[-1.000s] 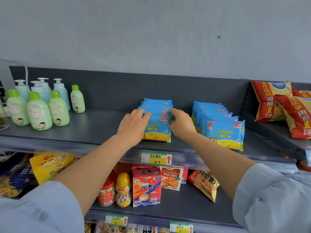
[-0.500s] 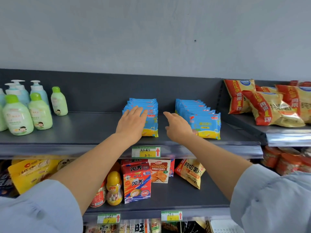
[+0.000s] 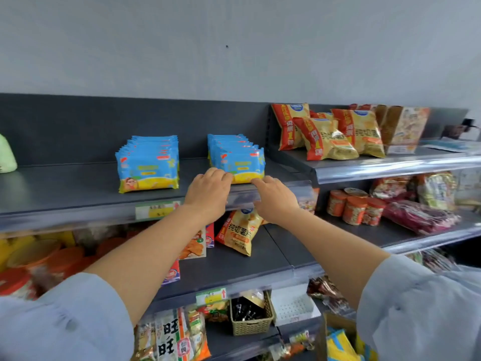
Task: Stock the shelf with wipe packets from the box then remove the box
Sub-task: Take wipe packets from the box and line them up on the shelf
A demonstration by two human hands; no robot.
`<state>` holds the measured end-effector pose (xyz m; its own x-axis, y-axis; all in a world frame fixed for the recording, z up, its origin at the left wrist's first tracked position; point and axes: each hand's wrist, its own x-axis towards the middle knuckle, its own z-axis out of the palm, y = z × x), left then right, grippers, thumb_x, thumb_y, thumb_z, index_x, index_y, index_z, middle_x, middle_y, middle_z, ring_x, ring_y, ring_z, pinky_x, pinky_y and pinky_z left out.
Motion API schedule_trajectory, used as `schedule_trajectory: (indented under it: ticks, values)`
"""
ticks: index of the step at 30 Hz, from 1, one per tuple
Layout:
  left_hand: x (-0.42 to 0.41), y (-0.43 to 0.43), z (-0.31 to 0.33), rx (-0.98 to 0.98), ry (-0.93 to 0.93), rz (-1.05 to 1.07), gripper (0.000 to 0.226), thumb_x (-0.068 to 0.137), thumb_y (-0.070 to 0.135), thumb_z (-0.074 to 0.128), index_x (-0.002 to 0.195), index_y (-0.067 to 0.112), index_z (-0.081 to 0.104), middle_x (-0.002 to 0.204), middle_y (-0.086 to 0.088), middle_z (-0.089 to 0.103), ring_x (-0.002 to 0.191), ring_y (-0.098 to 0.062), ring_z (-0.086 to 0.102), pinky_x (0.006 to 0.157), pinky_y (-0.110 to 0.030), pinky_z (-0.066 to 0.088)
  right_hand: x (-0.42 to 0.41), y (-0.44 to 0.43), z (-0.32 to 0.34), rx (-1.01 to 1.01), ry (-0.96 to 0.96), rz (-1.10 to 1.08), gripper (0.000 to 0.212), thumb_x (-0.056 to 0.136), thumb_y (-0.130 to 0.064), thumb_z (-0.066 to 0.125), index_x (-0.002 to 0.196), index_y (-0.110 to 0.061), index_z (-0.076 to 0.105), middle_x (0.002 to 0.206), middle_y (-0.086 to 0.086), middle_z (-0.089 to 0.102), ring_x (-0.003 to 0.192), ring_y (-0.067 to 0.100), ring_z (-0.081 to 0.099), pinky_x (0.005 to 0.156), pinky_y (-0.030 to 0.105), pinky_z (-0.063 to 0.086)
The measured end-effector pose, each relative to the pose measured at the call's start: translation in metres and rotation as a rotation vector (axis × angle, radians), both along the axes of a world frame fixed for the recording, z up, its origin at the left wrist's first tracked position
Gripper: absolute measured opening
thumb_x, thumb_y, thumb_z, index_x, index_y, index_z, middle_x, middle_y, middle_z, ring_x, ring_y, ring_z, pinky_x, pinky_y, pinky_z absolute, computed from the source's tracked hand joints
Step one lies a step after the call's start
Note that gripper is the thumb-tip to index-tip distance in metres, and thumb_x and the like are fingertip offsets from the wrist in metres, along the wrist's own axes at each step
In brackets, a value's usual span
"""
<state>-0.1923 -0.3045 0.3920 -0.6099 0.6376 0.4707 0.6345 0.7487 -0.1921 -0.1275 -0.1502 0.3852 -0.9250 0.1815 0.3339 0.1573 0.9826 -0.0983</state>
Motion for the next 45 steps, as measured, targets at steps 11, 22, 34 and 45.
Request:
schedule_trajectory:
  ticks: [11, 22, 34, 45]
  values:
    - [0.108, 0.120, -0.084, -0.036, -0.214, -0.051, 0.049, 0.088, 0.026, 0.062, 0.132, 0.014, 0.042, 0.133, -0.004, 0.046, 0.126, -0.024, 0.038, 0.093, -0.034, 0.039, 0.128, 0.127, -0.070, -0.002, -0.212, -0.102, 0.047, 0.092, -0.026, 0.057, 0.136, -0.017, 0.041, 0.131, 0.008, 0.044, 0.127, 0.028, 0.039, 0.092, 0.042, 0.046]
    - [0.172, 0.213, -0.179, -0.139, -0.395, -0.109, 0.043, 0.090, 0.021, 0.061, 0.130, 0.014, 0.044, 0.130, -0.004, 0.048, 0.126, -0.023, 0.040, 0.096, -0.035, 0.043, 0.202, 0.211, -0.156, -0.082, -0.399, -0.181, 0.045, 0.091, -0.016, 0.053, 0.135, -0.016, 0.044, 0.134, 0.009, 0.045, 0.122, 0.031, 0.045, 0.087, 0.041, 0.047]
    - [0.163, 0.295, -0.284, -0.244, -0.620, -0.151, 0.037, 0.088, 0.016, 0.060, 0.123, 0.015, 0.049, 0.125, -0.003, 0.049, 0.120, -0.023, 0.044, 0.092, -0.035, 0.042, 0.187, 0.280, -0.261, -0.203, -0.624, -0.219, 0.048, 0.092, -0.017, 0.056, 0.138, -0.018, 0.041, 0.135, 0.009, 0.045, 0.128, 0.029, 0.040, 0.095, 0.041, 0.045]
    - [0.167, 0.334, -0.398, -0.344, -0.846, -0.073, 0.038, 0.086, 0.007, 0.058, 0.123, 0.015, 0.051, 0.121, -0.005, 0.051, 0.118, -0.026, 0.046, 0.092, -0.039, 0.046, 0.175, 0.323, -0.375, -0.295, -0.812, -0.154, 0.051, 0.092, -0.023, 0.060, 0.139, -0.018, 0.043, 0.139, 0.007, 0.046, 0.130, 0.026, 0.039, 0.098, 0.041, 0.045]
